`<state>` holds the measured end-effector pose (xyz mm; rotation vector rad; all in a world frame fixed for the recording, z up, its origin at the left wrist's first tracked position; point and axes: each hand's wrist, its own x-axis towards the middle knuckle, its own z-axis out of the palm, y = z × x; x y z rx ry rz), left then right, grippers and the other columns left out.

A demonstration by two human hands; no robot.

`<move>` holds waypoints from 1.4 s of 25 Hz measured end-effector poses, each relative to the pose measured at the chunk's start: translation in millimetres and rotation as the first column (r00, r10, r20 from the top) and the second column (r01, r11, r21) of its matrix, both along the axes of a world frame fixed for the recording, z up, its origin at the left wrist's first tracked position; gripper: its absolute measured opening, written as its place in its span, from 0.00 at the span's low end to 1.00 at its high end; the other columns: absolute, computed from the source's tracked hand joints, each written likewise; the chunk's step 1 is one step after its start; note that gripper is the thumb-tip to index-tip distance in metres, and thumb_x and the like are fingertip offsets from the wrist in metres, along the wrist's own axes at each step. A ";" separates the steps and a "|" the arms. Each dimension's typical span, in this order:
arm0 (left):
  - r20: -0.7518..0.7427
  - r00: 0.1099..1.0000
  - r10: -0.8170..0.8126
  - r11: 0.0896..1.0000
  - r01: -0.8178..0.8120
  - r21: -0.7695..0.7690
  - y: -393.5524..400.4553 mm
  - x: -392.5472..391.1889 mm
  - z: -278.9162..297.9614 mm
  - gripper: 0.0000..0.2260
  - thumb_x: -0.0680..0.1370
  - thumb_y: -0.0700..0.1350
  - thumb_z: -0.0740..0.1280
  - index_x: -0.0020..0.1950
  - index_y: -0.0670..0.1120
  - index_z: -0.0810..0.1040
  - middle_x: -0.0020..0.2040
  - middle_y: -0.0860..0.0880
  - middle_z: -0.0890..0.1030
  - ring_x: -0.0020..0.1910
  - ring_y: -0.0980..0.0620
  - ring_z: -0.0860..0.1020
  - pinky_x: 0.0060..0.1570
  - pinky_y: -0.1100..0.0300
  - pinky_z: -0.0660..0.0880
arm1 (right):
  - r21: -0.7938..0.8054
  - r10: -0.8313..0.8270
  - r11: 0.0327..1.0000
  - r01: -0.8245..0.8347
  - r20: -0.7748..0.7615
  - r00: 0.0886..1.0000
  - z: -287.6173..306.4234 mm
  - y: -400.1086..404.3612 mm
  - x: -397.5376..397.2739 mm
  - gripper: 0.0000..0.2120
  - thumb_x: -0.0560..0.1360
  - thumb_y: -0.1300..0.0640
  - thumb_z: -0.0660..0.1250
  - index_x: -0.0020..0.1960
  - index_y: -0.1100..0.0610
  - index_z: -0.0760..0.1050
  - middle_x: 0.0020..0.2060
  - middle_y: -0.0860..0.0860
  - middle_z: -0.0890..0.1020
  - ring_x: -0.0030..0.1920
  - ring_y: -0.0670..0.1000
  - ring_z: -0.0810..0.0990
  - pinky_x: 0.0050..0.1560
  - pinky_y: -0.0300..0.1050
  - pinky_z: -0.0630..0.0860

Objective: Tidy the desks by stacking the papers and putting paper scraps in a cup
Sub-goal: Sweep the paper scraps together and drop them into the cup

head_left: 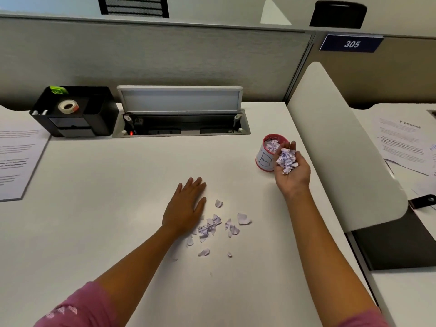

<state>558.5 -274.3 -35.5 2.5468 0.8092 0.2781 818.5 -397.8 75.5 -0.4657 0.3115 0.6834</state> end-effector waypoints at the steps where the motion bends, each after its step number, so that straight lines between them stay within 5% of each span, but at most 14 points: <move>1: -0.003 1.000 0.009 1.000 -0.009 0.005 -0.3 0.2 -0.3 0.22 0.84 0.56 0.51 0.78 0.53 0.60 0.79 0.57 0.57 0.78 0.59 0.49 0.77 0.57 0.45 | 0.006 -0.019 1.000 0.019 0.028 0.999 5.7 5.4 13.7 0.20 0.84 0.58 0.53 0.45 0.63 0.81 0.37 0.57 0.85 0.39 0.52 0.85 0.39 0.44 0.83; 4: -0.017 1.000 0.022 1.000 -0.022 0.004 -1.6 1.2 -0.9 0.22 0.84 0.56 0.50 0.78 0.54 0.60 0.79 0.58 0.56 0.78 0.60 0.49 0.78 0.57 0.45 | -0.078 -0.005 0.997 0.017 0.149 0.989 16.3 20.9 45.8 0.19 0.85 0.54 0.53 0.43 0.60 0.77 0.32 0.54 0.83 0.33 0.49 0.83 0.36 0.41 0.81; 7: -0.017 1.000 0.024 1.000 -0.024 0.009 -1.0 1.6 -2.1 0.22 0.84 0.56 0.50 0.78 0.54 0.60 0.79 0.58 0.57 0.78 0.60 0.49 0.78 0.55 0.47 | -0.369 0.098 0.928 0.044 0.358 0.929 11.2 36.3 64.5 0.20 0.84 0.50 0.56 0.38 0.57 0.76 0.31 0.51 0.82 0.33 0.48 0.81 0.39 0.41 0.79; 11: -0.022 0.999 0.031 0.999 -0.030 0.019 -1.0 1.6 -2.5 0.22 0.84 0.57 0.49 0.78 0.54 0.59 0.79 0.59 0.57 0.78 0.61 0.48 0.78 0.55 0.48 | -0.704 0.414 0.660 0.264 0.633 0.654 1.0 49.6 71.7 0.23 0.84 0.47 0.54 0.36 0.55 0.76 0.33 0.49 0.81 0.37 0.45 0.80 0.45 0.40 0.78; 14: -0.015 0.999 0.034 0.999 -0.033 0.017 -1.3 1.3 -1.8 0.23 0.84 0.56 0.49 0.78 0.54 0.60 0.79 0.58 0.57 0.78 0.60 0.49 0.78 0.57 0.46 | -0.739 0.533 0.618 0.269 0.645 0.547 -2.1 53.0 69.5 0.23 0.85 0.48 0.51 0.38 0.55 0.76 0.36 0.49 0.80 0.38 0.42 0.79 0.48 0.39 0.77; 18: -0.010 0.999 0.038 0.999 -0.038 0.021 -1.9 2.1 -1.8 0.22 0.84 0.56 0.49 0.78 0.54 0.60 0.79 0.58 0.57 0.78 0.60 0.49 0.78 0.57 0.46 | -0.718 0.544 0.675 0.168 0.639 0.543 -0.4 43.2 70.2 0.26 0.85 0.46 0.47 0.46 0.54 0.80 0.44 0.49 0.84 0.51 0.48 0.82 0.57 0.43 0.76; 22: -0.001 0.999 0.042 0.999 -0.042 0.022 -1.0 1.8 -3.4 0.22 0.84 0.56 0.50 0.78 0.54 0.61 0.78 0.58 0.58 0.78 0.61 0.49 0.78 0.57 0.46 | -0.738 0.597 0.646 0.195 0.648 0.474 8.5 20.0 66.6 0.27 0.86 0.47 0.43 0.61 0.57 0.78 0.58 0.50 0.82 0.61 0.49 0.79 0.56 0.31 0.72; 24: -0.003 0.999 0.045 0.999 -0.044 0.025 -1.3 2.2 -4.4 0.22 0.84 0.56 0.50 0.78 0.55 0.61 0.78 0.58 0.58 0.78 0.61 0.50 0.78 0.57 0.47 | -0.787 0.739 0.512 0.345 0.608 0.291 1.9 6.5 59.9 0.23 0.85 0.48 0.47 0.65 0.56 0.77 0.62 0.51 0.80 0.64 0.51 0.77 0.58 0.26 0.69; 27: 0.004 0.999 0.048 0.998 -0.048 0.027 -1.4 2.3 -4.9 0.22 0.84 0.56 0.50 0.77 0.54 0.61 0.78 0.58 0.59 0.78 0.61 0.50 0.78 0.56 0.47 | -0.707 0.955 0.253 0.661 0.294 -0.051 -24.8 -7.8 45.7 0.26 0.82 0.39 0.50 0.73 0.52 0.69 0.71 0.52 0.73 0.73 0.57 0.67 0.76 0.45 0.55; 31: 0.004 0.999 0.049 0.999 -0.049 0.016 -2.1 2.4 -4.7 0.22 0.84 0.56 0.49 0.77 0.54 0.61 0.78 0.58 0.59 0.78 0.61 0.50 0.78 0.56 0.48 | -0.645 0.998 0.059 0.762 0.043 -0.041 -31.3 -1.9 29.3 0.42 0.74 0.29 0.50 0.79 0.54 0.58 0.77 0.52 0.64 0.79 0.60 0.53 0.75 0.57 0.55; 35: -0.002 0.999 0.047 0.999 -0.047 0.021 -2.1 1.7 -3.6 0.22 0.84 0.56 0.48 0.78 0.54 0.61 0.78 0.58 0.59 0.78 0.61 0.50 0.78 0.55 0.48 | -0.636 0.999 -0.033 0.771 -0.053 -0.002 -15.4 10.8 30.5 0.40 0.74 0.28 0.53 0.73 0.57 0.68 0.73 0.55 0.70 0.78 0.61 0.56 0.74 0.57 0.60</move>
